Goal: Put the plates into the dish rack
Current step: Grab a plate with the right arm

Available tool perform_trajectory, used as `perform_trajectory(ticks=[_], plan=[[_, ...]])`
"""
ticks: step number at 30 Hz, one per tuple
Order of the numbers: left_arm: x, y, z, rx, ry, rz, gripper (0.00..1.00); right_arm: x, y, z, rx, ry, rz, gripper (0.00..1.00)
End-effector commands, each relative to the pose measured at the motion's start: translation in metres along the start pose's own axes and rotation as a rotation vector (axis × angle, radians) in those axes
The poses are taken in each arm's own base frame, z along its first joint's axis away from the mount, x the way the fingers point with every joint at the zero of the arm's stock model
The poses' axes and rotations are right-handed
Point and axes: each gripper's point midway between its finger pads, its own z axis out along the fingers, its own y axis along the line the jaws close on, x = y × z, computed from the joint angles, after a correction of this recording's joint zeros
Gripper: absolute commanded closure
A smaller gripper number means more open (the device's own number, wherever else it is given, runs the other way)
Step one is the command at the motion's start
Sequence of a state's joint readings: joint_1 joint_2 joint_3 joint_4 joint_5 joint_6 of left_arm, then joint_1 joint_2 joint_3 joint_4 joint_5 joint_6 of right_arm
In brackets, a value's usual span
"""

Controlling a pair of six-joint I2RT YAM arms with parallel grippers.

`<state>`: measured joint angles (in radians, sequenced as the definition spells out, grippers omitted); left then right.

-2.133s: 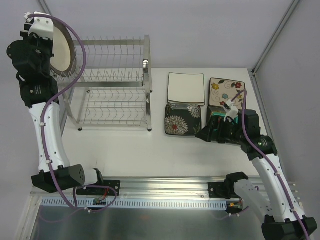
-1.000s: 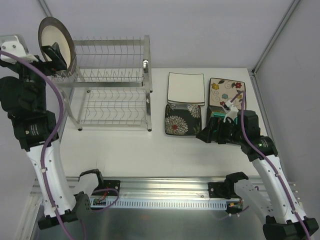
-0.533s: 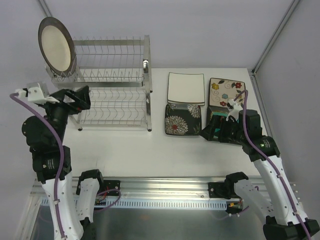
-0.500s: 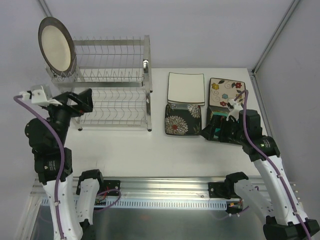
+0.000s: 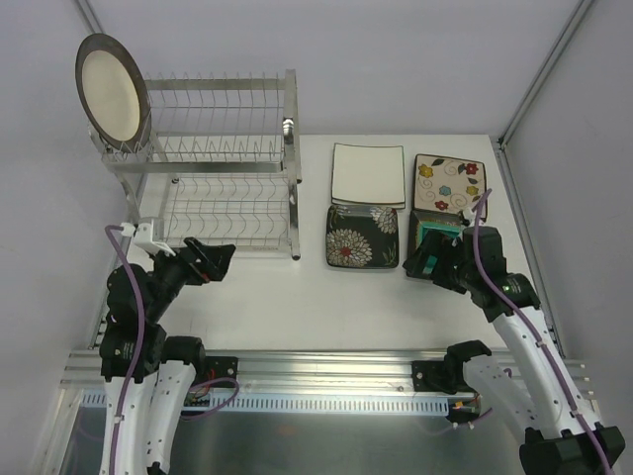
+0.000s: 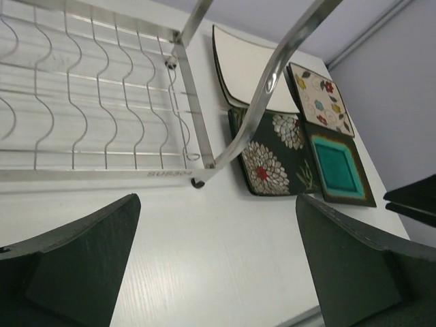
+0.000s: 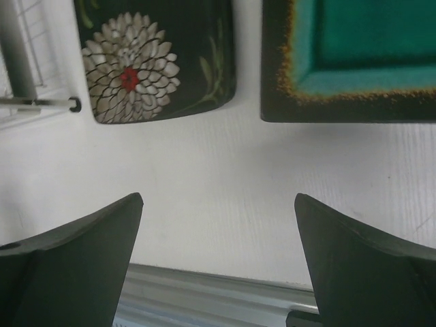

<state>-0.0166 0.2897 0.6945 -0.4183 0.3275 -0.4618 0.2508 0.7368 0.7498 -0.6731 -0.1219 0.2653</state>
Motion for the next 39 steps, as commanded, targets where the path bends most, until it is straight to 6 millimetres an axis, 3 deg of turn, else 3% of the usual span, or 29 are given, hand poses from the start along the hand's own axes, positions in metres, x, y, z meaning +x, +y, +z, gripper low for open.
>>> perform_trajectory(ticks=[1, 9, 17, 26, 33, 39], plan=[[0.023, -0.002, 0.000, 0.034, 0.062, -0.046, 0.01, -0.008, -0.023, 0.008, 0.109, -0.084, 0.170, 0.00], [0.061, 0.008, 0.005, 0.052, 0.150, -0.047, 0.01, 0.004, -0.080, 0.021, 0.238, -0.151, 0.523, 0.00], [0.081, 0.012, 0.005, 0.055, 0.184, -0.092, 0.01, 0.004, -0.107, 0.043, 0.248, -0.229, 0.766, 0.01], [0.081, 0.013, 0.005, 0.051, 0.173, -0.088, 0.01, -0.008, -0.120, 0.068, 0.155, -0.345, 0.961, 0.04], [0.082, 0.009, 0.003, 0.072, 0.179, -0.084, 0.01, 0.000, -0.138, 0.074, 0.153, -0.449, 1.091, 0.11], [0.085, 0.008, 0.003, 0.079, 0.195, -0.084, 0.01, 0.019, -0.150, 0.087, 0.194, -0.431, 1.167, 0.14]])
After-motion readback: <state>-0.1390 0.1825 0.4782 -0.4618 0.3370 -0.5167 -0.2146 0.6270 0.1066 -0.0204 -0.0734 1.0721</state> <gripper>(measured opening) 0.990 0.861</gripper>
